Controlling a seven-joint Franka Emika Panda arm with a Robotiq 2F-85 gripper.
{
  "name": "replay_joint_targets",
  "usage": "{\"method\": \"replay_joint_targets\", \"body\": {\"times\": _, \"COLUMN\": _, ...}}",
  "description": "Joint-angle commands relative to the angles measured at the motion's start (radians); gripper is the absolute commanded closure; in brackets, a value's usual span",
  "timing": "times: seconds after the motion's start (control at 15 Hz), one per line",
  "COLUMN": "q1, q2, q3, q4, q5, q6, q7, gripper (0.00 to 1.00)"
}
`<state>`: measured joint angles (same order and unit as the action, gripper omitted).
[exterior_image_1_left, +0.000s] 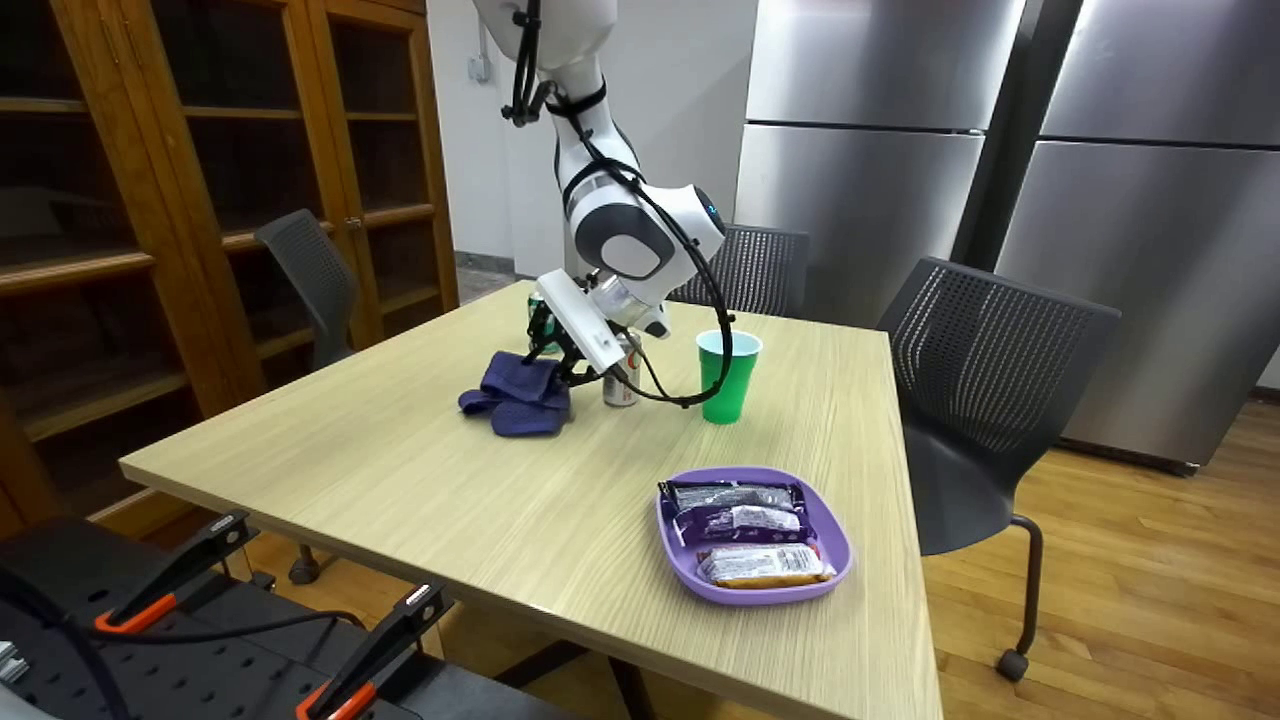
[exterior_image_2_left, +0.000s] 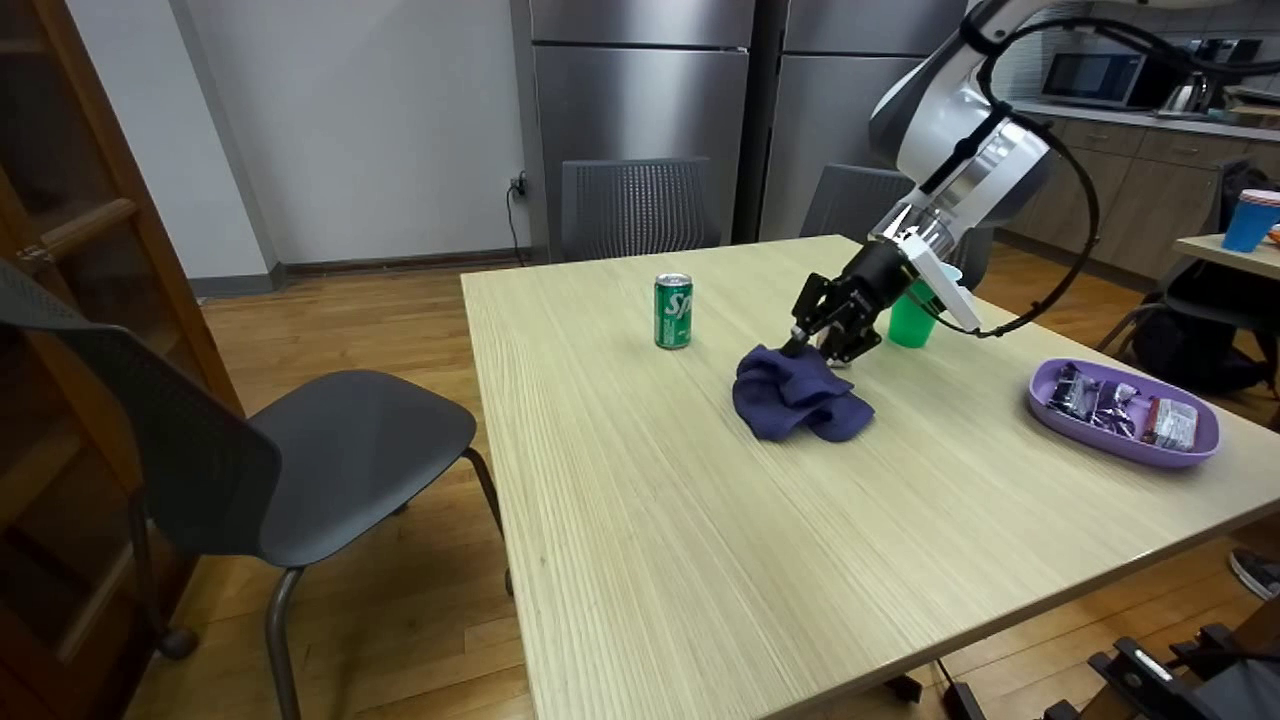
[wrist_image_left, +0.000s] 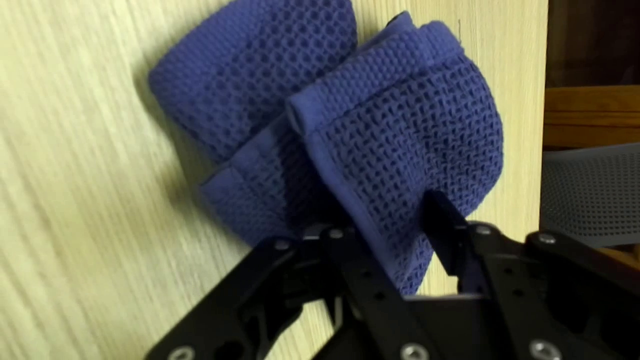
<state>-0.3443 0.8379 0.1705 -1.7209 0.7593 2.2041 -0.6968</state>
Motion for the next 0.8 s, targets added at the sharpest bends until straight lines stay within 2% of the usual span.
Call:
{"method": "replay_joint_targets", "body": {"times": 0.0, "q1": -0.005, "q2": -0.011, "q3": -0.005, "q4": -0.001, "q5": 0.028, "q6": -0.022, "q7": -0.034, "gripper": 0.88}}
{"method": "replay_joint_targets", "body": {"times": 0.13, "q1": -0.005, "q2": -0.013, "q3": -0.007, "q4": -0.003, "q5": 0.027, "q6": -0.020, "q7": -0.035, "gripper": 1.00}}
{"method": "replay_joint_targets", "body": {"times": 0.73, "q1": 0.012, "q2": -0.058, "q3": -0.029, "q4": -0.042, "q5": 0.004, "q6": -0.010, "q7": -0.014, "gripper": 0.99}}
